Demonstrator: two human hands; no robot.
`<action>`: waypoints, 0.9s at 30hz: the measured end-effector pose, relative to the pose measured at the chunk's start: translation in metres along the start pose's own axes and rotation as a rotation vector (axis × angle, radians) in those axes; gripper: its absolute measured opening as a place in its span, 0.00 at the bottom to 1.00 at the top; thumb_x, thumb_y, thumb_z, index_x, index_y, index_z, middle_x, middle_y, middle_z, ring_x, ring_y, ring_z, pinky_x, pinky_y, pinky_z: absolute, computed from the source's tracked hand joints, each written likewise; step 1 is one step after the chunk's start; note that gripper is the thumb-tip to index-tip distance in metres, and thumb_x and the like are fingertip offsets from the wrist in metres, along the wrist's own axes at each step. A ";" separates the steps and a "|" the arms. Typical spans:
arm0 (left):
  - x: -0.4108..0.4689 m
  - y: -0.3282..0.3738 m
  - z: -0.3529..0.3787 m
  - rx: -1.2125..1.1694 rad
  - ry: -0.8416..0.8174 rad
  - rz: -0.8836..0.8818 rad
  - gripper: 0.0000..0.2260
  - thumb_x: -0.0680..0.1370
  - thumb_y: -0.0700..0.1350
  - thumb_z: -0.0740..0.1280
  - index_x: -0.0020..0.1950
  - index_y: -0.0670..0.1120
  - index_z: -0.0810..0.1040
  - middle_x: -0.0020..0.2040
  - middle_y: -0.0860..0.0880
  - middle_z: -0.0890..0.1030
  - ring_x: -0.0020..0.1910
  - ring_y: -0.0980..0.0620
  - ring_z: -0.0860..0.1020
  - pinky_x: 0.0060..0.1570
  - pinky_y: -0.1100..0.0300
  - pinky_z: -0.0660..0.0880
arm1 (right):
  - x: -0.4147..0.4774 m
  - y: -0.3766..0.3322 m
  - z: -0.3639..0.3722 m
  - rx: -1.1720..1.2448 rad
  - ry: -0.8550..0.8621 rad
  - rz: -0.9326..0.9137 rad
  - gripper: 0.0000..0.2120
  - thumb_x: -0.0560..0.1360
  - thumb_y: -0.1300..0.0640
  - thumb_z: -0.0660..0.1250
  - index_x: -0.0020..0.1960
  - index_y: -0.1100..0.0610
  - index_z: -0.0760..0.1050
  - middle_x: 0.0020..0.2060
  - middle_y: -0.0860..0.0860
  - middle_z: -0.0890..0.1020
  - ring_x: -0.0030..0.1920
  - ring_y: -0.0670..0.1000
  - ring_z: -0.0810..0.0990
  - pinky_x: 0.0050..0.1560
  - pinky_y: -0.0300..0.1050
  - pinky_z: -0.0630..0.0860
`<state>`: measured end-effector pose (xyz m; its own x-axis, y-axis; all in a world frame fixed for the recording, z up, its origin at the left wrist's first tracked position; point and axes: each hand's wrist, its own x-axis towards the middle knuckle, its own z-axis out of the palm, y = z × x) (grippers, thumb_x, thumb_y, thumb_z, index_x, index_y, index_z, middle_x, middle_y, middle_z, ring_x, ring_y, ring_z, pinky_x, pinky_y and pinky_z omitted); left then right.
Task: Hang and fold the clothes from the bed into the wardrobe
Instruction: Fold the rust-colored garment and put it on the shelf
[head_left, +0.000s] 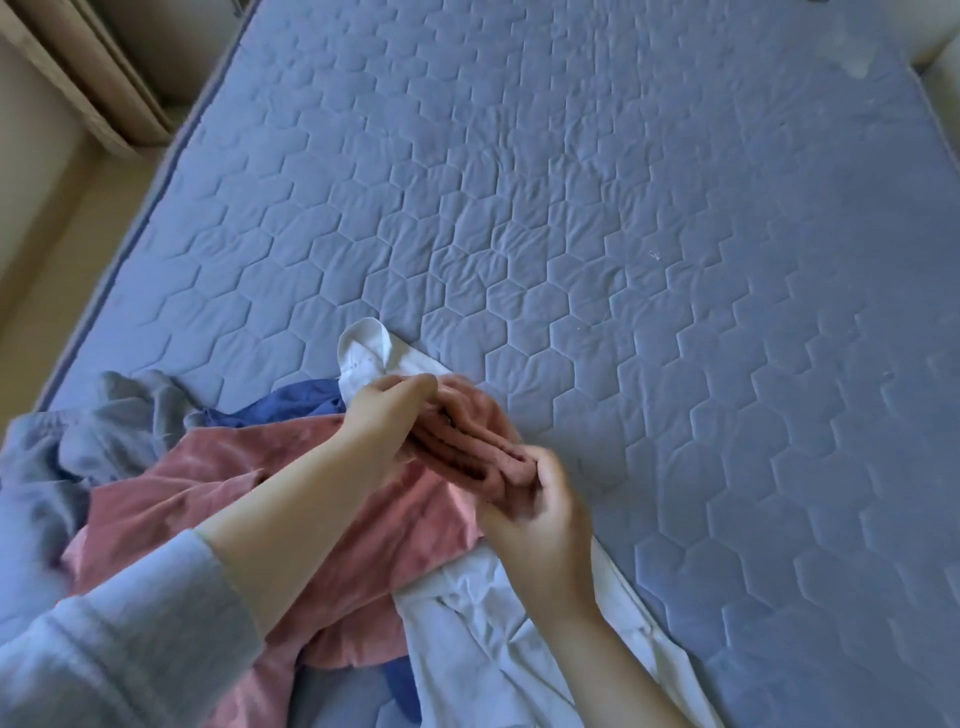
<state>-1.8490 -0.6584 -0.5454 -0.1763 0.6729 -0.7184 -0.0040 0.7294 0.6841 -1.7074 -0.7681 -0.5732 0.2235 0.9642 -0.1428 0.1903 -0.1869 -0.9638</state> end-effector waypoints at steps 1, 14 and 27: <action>-0.002 0.001 -0.017 -0.042 0.001 -0.029 0.07 0.75 0.41 0.64 0.45 0.38 0.78 0.39 0.40 0.82 0.37 0.46 0.82 0.35 0.59 0.80 | -0.004 -0.006 0.011 -0.006 -0.030 -0.045 0.09 0.67 0.58 0.71 0.46 0.51 0.76 0.40 0.48 0.83 0.43 0.50 0.82 0.43 0.48 0.80; -0.048 -0.010 -0.243 -0.223 0.027 0.021 0.07 0.76 0.36 0.66 0.50 0.32 0.77 0.46 0.33 0.77 0.46 0.38 0.77 0.58 0.40 0.74 | -0.070 -0.082 0.175 -0.225 -0.372 -0.582 0.12 0.68 0.62 0.74 0.51 0.53 0.82 0.44 0.44 0.78 0.45 0.45 0.79 0.47 0.38 0.76; -0.021 -0.136 -0.355 -0.230 0.031 -0.249 0.13 0.73 0.49 0.74 0.49 0.41 0.79 0.32 0.44 0.78 0.22 0.50 0.74 0.27 0.63 0.72 | -0.122 -0.049 0.287 -0.537 -0.830 -0.532 0.16 0.67 0.60 0.69 0.55 0.53 0.81 0.45 0.46 0.78 0.46 0.46 0.79 0.48 0.37 0.75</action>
<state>-2.1941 -0.8157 -0.5788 -0.1716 0.4710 -0.8653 -0.2716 0.8217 0.5011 -2.0186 -0.8222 -0.5735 -0.6770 0.7348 -0.0411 0.5043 0.4225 -0.7531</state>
